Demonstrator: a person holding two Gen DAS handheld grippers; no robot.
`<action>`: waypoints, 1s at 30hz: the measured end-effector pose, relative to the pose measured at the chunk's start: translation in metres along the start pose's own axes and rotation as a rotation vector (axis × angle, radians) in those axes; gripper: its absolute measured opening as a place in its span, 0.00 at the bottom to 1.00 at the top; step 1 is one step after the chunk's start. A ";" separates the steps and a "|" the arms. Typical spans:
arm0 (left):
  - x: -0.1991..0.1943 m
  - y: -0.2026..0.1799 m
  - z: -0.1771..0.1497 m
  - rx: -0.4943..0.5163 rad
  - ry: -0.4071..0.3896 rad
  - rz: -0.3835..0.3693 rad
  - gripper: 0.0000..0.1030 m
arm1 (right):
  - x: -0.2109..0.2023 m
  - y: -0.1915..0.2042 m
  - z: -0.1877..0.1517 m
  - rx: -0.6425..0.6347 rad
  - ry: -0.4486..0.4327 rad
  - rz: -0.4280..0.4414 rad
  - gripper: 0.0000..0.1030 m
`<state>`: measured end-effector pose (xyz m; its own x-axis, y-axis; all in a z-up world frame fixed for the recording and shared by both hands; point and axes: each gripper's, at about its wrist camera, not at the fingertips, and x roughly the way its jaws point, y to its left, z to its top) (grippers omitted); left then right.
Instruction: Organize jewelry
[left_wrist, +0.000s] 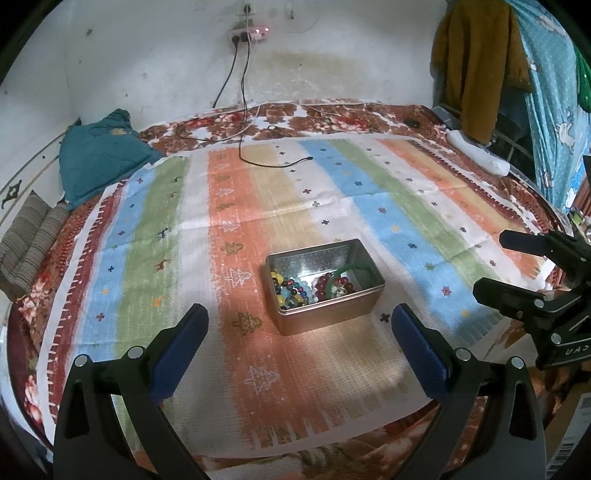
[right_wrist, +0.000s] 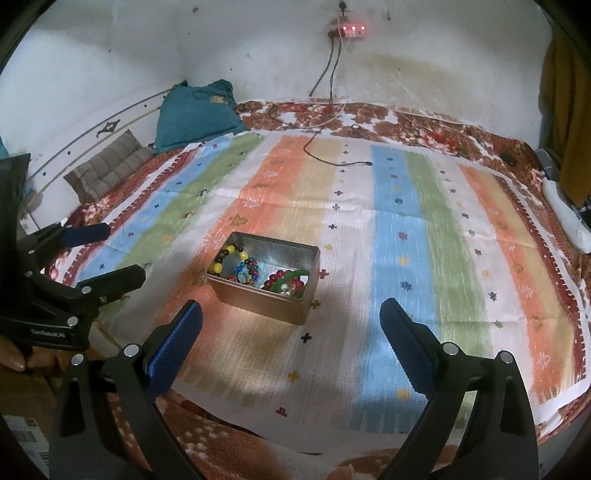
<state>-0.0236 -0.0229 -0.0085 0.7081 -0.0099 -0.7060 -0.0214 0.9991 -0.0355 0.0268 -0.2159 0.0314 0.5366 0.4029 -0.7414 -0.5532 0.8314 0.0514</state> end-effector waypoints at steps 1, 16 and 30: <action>0.000 0.000 0.000 -0.001 0.001 0.000 0.95 | 0.000 0.000 0.000 0.000 -0.001 0.000 0.95; -0.001 -0.002 0.000 0.004 -0.003 -0.003 0.95 | 0.000 0.000 -0.003 -0.006 -0.007 -0.008 0.95; -0.002 -0.002 0.001 0.007 -0.009 -0.010 0.94 | 0.000 0.000 -0.005 -0.012 -0.003 -0.017 0.95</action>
<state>-0.0243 -0.0252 -0.0063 0.7145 -0.0196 -0.6993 -0.0094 0.9992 -0.0377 0.0235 -0.2175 0.0278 0.5477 0.3903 -0.7401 -0.5518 0.8334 0.0311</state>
